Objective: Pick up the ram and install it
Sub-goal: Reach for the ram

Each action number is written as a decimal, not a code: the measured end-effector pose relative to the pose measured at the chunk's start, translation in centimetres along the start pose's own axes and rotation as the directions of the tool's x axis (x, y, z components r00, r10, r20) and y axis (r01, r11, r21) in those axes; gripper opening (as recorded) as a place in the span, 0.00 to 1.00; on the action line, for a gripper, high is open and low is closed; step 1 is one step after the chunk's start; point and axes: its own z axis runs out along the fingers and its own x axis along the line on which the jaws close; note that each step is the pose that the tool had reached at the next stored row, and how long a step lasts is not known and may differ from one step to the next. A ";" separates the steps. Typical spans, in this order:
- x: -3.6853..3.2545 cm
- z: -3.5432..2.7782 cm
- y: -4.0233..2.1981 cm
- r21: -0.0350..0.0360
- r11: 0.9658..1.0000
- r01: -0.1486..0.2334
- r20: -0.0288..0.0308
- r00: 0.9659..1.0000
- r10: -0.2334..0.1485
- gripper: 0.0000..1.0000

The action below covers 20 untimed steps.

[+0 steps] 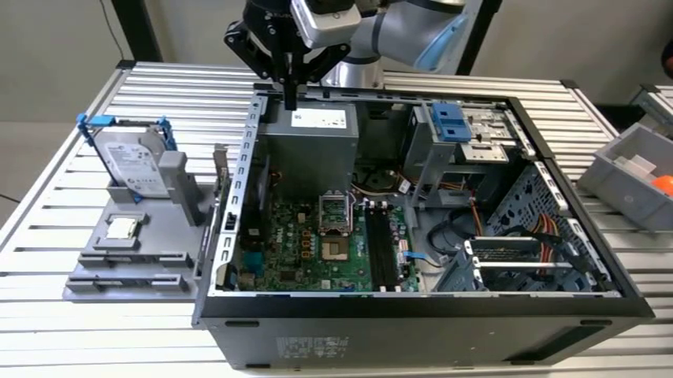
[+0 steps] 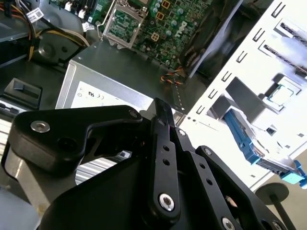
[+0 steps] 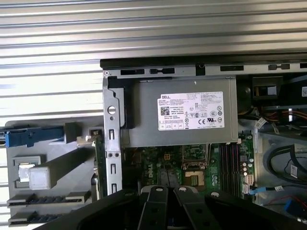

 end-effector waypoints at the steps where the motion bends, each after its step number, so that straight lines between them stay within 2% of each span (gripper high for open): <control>1: 0.01 0.00 0.00 0.000 1.000 0.000 0.000 1.000 0.000 0.00; 13: 0.10 0.00 -0.01 0.000 1.000 0.000 -0.002 1.000 0.000 0.00; 20: 0.18 0.00 -0.01 0.000 1.000 0.000 -0.005 1.000 0.000 0.00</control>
